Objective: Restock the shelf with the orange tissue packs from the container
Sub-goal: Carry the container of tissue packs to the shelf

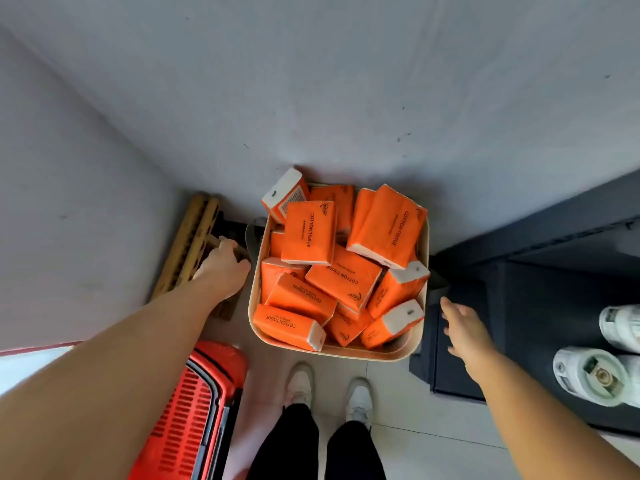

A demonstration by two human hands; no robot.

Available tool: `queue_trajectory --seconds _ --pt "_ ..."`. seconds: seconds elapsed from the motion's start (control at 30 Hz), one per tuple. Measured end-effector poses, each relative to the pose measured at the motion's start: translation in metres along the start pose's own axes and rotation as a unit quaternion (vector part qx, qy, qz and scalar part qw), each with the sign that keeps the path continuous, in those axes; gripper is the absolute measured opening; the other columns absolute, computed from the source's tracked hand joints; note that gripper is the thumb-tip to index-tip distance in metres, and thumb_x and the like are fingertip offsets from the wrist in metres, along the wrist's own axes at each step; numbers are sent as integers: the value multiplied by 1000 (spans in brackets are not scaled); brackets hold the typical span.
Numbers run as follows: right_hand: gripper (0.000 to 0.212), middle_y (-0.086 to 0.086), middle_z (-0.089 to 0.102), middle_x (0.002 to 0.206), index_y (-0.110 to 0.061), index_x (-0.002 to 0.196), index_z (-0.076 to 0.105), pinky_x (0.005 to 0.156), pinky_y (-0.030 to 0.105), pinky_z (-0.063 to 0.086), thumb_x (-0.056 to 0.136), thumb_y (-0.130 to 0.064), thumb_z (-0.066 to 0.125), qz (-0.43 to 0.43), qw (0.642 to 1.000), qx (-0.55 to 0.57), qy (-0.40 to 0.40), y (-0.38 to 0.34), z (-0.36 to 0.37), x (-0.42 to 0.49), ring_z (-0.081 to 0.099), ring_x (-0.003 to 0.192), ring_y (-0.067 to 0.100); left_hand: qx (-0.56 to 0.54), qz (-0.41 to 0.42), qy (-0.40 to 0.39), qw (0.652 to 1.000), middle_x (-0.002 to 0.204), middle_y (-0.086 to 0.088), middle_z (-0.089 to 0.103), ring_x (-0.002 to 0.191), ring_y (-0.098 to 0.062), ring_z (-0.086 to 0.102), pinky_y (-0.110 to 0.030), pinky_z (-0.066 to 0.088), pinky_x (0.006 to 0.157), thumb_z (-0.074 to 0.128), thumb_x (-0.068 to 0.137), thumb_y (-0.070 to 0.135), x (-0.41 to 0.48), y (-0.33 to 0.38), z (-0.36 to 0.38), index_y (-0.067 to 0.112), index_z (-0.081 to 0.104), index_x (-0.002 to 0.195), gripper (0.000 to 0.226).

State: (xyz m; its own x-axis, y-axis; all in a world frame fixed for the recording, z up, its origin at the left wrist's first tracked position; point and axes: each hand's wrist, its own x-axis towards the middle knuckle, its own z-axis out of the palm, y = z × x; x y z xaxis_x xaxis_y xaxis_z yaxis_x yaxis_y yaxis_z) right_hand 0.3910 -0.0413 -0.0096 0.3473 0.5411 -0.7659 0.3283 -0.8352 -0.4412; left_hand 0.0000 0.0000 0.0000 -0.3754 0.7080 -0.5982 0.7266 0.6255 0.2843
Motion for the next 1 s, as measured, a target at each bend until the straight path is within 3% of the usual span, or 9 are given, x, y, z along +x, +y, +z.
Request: queue_trajectory --seconds 0.1,0.2,0.3,0.4,0.57,0.73,0.87,0.93,1.0 --pt "52 0 45 147 -28 143 41 106 54 33 97 -50 48 58 986 152 -34 -8 7 9 45 132 26 -20 -23 -54 998 134 -13 53 91 -19 53 -28 43 65 47 98 32 9 -2 12 18 17 153 64" --pt "53 1 42 151 -32 145 40 112 61 18 96 -47 50 88 940 325 -60 -15 9 12 38 139 26 -43 -34 -102 993 140 -16 50 112 -28 55 -33 43 84 50 97 38 12 -2 24 21 13 154 69" --pt "56 7 41 150 -28 144 43 111 60 19 92 -46 52 85 876 472 -41 -14 6 18 36 140 28 -68 -48 -114 990 147 -15 43 130 -32 46 -36 40 94 49 99 33 12 -2 29 21 13 154 67" --pt "56 9 45 147 -21 144 43 107 55 27 92 -40 52 67 836 543 -29 -16 8 21 36 140 28 -133 -71 -122 981 144 -16 45 131 -32 45 -44 39 108 52 96 27 20 -6 29 24 18 153 66" --pt "41 2 63 125 -24 133 54 90 45 45 93 -35 58 62 891 447 -46 -22 11 22 56 119 20 -226 -85 -146 960 142 -10 48 124 -29 52 -40 47 90 55 95 18 30 -2 26 26 23 152 66" --pt "38 3 64 124 -24 135 52 93 44 43 97 -20 57 46 944 325 -43 -28 2 30 57 117 22 -255 -61 -156 952 129 -3 58 117 -24 56 -43 49 97 59 94 26 28 13 31 27 38 144 54" --pt "33 6 66 118 -19 130 55 96 46 46 97 -17 57 68 949 305 -33 -29 3 31 60 113 24 -227 -46 -37 972 124 -4 56 92 -17 59 -28 47 62 55 95 25 37 19 39 27 40 142 50" --pt "30 6 66 116 -19 128 56 99 48 46 98 -17 55 70 955 287 -27 -28 4 31 61 112 25 -267 -61 -18 962 139 -9 46 108 -24 57 -28 46 61 56 91 17 45 21 42 29 39 143 56" --pt "26 6 66 115 -21 124 57 101 51 46 99 -16 54 61 961 270 -27 -29 3 33 61 111 25 -321 -82 -40 943 147 -12 36 125 -31 46 -34 47 77 51 89 10 49 25 42 31 37 145 61"
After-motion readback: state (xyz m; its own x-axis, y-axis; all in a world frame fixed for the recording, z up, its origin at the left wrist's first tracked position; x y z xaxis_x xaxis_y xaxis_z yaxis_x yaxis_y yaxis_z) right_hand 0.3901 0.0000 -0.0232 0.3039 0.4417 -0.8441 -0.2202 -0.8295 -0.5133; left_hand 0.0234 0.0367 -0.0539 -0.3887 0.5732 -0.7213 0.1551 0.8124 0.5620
